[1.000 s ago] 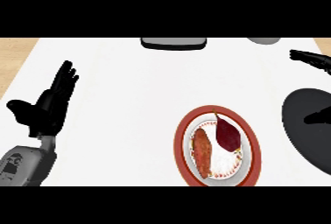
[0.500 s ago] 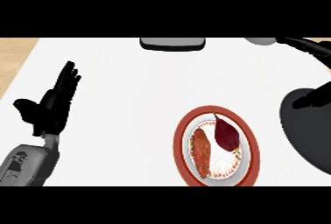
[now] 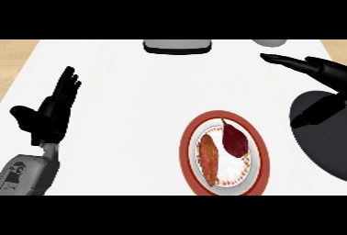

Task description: Pick the pear from the plate and place it in the pan

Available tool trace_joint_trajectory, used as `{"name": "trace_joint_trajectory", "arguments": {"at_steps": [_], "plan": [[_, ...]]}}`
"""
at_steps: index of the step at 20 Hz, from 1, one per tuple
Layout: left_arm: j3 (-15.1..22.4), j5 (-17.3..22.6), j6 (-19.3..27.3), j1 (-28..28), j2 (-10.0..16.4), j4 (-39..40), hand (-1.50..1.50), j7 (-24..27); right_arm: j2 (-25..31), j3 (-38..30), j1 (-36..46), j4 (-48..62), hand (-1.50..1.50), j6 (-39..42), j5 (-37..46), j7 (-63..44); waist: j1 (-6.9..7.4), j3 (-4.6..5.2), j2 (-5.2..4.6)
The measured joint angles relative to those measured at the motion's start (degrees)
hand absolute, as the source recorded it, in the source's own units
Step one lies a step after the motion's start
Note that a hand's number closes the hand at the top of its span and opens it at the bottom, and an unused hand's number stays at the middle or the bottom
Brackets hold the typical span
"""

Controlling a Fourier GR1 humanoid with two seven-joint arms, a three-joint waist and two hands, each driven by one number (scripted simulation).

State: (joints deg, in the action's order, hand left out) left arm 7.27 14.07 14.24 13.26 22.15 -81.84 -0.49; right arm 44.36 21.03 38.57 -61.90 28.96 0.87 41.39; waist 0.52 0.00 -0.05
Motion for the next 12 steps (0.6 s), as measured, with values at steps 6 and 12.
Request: {"name": "trace_joint_trajectory", "arguments": {"at_steps": [6, 12], "plan": [[-1.45, -0.69, -0.95, 1.47, -0.40, 0.69, 0.00, -1.43, -0.86, 1.11, -3.14, -2.51, -1.50, -0.29, 2.29, -2.18, -0.31, 0.00, 0.02], [-2.12, -2.30, -1.29, 0.23, -1.83, -1.39, 0.00, -2.32, -3.28, 0.06, -3.41, -0.68, -1.50, -0.59, 6.55, -4.34, -0.13, 0.00, 0.01]]}}
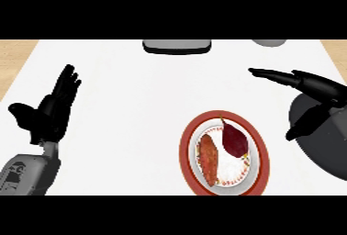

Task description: Pick the pear from the plate and place it in the pan

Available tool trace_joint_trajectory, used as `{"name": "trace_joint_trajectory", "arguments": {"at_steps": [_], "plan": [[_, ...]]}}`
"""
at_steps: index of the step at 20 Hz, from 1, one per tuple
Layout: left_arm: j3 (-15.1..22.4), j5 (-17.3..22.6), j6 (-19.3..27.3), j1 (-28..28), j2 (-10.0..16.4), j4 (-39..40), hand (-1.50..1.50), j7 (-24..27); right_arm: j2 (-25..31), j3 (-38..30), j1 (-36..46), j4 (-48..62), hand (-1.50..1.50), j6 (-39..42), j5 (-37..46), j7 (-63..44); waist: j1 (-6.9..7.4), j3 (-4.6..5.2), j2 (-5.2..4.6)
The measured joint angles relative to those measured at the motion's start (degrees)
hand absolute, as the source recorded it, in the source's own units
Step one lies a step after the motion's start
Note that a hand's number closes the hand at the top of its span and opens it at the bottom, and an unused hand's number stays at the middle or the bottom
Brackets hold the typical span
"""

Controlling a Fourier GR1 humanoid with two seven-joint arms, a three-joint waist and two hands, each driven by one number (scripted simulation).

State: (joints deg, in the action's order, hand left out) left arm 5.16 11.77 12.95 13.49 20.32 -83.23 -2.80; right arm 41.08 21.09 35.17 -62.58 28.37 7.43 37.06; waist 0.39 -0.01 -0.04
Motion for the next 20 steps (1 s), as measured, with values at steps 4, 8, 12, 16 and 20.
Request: {"name": "trace_joint_trajectory", "arguments": {"at_steps": [4, 8, 12, 16, 20], "plan": [[-0.68, -0.31, -0.65, 0.08, -0.19, -0.99, 0.00, -1.15, -2.29, 1.39, 1.60, 4.16, -1.50, -0.74, 4.26, 1.33, 0.29, -0.01, -0.09], [-0.80, -1.35, -0.53, 0.46, -1.25, -0.17, 0.00, -0.72, -4.59, 3.36, 2.87, 6.94, -1.50, -1.24, 7.35, 2.63, 0.35, -0.01, -0.15], [-0.96, -2.02, -1.05, -0.66, -1.82, -0.75, 0.00, -0.18, -5.49, 4.62, 3.38, 8.25, -1.50, -2.09, 9.88, 4.28, 0.32, -0.02, -0.12], [-1.47, -3.04, -1.18, -0.61, -2.49, -0.07, 0.00, 0.28, -5.84, 5.25, 2.78, 5.99, -1.50, -2.02, 11.39, 3.53, -0.05, 0.00, -0.02], [-2.70, -3.19, -2.15, 0.72, -2.38, 0.19, 0.00, -0.90, -6.90, 6.01, 2.10, 5.51, -1.50, -3.12, 14.81, 3.54, -0.08, 0.01, -0.01]]}}
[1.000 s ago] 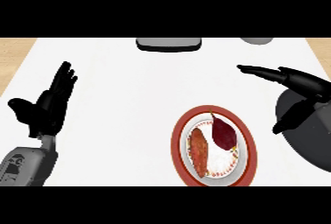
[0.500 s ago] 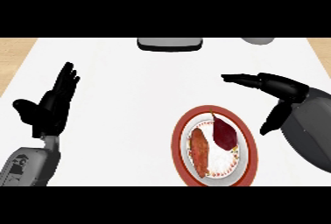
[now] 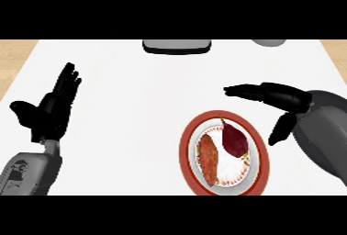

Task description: Pick the pear from the plate and place it in the pan

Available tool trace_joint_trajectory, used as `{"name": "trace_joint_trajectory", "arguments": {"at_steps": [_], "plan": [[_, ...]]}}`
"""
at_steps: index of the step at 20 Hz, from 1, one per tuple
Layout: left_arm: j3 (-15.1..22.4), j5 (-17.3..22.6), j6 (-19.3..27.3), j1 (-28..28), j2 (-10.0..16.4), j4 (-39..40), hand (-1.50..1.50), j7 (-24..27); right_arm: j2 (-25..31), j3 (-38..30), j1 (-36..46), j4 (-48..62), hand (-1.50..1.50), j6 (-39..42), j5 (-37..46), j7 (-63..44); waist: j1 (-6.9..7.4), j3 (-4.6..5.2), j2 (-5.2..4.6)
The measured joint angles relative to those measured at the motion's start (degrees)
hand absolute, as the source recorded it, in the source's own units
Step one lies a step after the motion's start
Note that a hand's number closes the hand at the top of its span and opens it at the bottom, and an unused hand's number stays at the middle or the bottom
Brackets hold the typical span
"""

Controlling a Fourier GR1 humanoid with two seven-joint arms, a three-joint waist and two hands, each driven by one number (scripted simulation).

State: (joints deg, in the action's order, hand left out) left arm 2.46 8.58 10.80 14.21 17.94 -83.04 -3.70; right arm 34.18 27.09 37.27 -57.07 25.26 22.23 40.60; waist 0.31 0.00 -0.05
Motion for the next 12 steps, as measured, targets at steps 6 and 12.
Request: {"name": "trace_joint_trajectory", "arguments": {"at_steps": [6, 12], "plan": [[-0.65, -1.01, -0.82, -1.06, -0.84, -0.71, 0.00, 0.07, -2.24, 0.90, -0.33, -1.13, -1.50, -1.19, 6.76, -2.43, -0.06, 0.00, 0.05], [-1.51, -2.46, -0.94, 0.22, -2.15, -0.09, 0.00, -0.62, -4.87, 0.30, 0.08, 1.71, -1.50, -1.37, 13.23, -1.73, -0.03, 0.00, 0.00]]}}
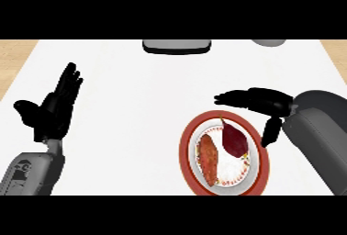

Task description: Pick the pear from the plate and place it in the pan

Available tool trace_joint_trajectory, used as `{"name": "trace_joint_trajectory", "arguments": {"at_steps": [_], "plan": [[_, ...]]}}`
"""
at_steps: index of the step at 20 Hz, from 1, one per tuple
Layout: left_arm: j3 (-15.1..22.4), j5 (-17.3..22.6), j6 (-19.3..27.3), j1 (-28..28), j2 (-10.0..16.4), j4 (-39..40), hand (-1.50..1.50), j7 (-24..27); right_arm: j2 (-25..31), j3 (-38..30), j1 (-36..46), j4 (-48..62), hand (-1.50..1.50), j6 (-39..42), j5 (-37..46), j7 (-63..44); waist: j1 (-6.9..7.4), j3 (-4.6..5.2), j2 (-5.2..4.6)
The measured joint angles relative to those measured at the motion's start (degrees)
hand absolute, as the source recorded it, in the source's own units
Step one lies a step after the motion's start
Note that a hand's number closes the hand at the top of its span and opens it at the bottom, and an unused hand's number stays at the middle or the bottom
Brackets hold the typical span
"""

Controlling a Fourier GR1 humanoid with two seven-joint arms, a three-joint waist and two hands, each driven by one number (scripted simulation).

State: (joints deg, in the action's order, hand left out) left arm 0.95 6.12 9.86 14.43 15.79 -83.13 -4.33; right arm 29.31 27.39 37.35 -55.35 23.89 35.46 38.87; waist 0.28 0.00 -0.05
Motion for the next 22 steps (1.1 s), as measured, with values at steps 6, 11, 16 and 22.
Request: {"name": "trace_joint_trajectory", "arguments": {"at_steps": [6, 11, 16, 22], "plan": [[-1.28, -0.27, -2.05, -1.70, -0.09, -1.40, 0.00, -0.33, -3.34, -1.52, -1.86, -1.63, -1.50, 0.60, 4.04, -1.39, -0.06, 0.00, 0.05], [-2.69, -0.48, -3.26, -1.15, -0.48, -0.16, 0.00, 0.57, -5.91, -1.51, -3.03, 0.50, -1.50, -1.19, 9.25, -0.86, -0.03, 0.00, 0.02], [-3.14, -1.67, -3.18, -0.95, -1.62, -0.26, 0.00, 0.31, -8.19, -2.86, -1.52, 3.64, -1.50, -0.63, 13.17, 0.10, 0.03, -0.01, 0.00], [-3.77, -2.50, -3.89, -0.62, -2.10, 1.00, 0.00, 1.04, -9.57, -2.30, -2.08, 4.79, 1.50, -1.96, 16.52, 2.84, -0.06, 0.09, 0.11]]}}
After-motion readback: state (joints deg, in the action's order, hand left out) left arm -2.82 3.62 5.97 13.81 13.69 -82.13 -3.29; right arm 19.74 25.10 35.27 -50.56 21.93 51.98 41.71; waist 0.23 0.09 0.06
